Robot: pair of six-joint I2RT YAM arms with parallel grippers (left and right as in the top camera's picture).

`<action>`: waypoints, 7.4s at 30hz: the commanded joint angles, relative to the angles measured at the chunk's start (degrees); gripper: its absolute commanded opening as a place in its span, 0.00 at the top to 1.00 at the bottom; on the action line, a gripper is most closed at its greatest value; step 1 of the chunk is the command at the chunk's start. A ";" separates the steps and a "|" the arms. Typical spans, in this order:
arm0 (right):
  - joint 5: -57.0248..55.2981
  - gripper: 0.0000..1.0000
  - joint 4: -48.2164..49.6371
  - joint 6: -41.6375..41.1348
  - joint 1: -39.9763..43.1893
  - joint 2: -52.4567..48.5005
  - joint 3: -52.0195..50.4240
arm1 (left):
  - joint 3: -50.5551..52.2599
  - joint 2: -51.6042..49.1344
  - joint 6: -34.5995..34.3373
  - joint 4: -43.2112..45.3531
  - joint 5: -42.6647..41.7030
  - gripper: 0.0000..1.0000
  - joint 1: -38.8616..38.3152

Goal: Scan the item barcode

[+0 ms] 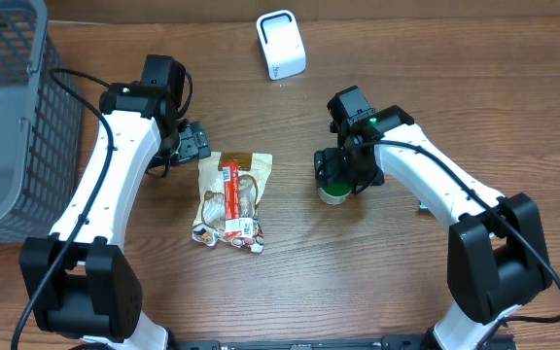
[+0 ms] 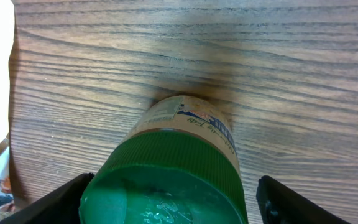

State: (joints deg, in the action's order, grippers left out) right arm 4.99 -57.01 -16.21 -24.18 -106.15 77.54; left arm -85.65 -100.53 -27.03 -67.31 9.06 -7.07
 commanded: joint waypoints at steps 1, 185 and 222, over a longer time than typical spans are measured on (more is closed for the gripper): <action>-1.09 0.15 0.15 3.39 -0.20 -0.28 -0.33 | -0.81 -0.07 0.00 0.09 0.37 0.00 -0.09; -7.89 0.02 -6.05 3.78 -1.36 -4.90 7.63 | -0.81 -0.09 0.00 0.09 0.35 0.00 -0.09; -7.93 0.59 4.57 4.42 -1.36 -5.07 -2.49 | -0.81 -0.09 0.00 0.09 0.35 0.00 -0.09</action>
State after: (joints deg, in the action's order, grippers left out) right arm -2.55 -52.53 -11.97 -25.87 -112.33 75.31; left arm -85.65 -100.53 -27.05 -67.31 9.06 -7.07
